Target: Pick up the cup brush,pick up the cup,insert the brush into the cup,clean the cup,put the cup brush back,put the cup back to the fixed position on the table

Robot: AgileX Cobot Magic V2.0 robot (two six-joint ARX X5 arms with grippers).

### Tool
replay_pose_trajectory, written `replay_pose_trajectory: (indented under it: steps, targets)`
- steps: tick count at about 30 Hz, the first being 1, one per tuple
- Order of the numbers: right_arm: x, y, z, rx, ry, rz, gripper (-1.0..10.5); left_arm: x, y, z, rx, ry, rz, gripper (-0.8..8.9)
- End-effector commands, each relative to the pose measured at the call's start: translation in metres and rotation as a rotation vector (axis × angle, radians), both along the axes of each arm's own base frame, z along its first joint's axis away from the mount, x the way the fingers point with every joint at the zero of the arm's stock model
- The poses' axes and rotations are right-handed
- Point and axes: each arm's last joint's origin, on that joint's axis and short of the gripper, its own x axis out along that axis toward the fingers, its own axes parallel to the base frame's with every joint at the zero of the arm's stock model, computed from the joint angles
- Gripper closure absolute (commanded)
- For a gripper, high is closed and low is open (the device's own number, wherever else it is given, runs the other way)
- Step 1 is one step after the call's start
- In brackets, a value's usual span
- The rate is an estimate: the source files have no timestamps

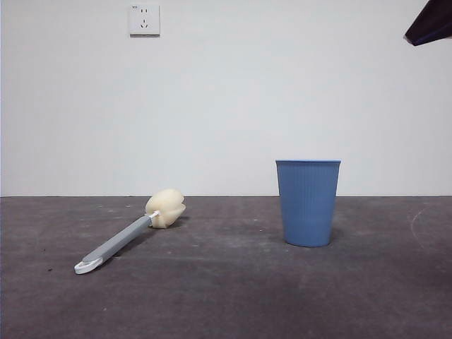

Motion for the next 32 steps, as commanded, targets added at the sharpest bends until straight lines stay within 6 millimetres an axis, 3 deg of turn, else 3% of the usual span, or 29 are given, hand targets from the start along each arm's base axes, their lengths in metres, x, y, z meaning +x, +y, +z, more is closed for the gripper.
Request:
replay_pose_trajectory:
  steps: [1,9,32]
  targets:
    - [0.000,0.000,-0.002,0.002,0.005,-0.006,9.5,-0.001,0.000,-0.014,-0.043,0.019,0.005,8.17]
    - [0.000,0.000,-0.002,0.002,0.006,-0.006,9.5,-0.003,-0.001,-0.047,-0.141,0.118,-0.019,8.17]
    - [0.000,0.000,-0.002,0.002,0.005,-0.007,9.5,-0.002,-0.002,-0.047,-0.163,0.113,-0.043,8.17]
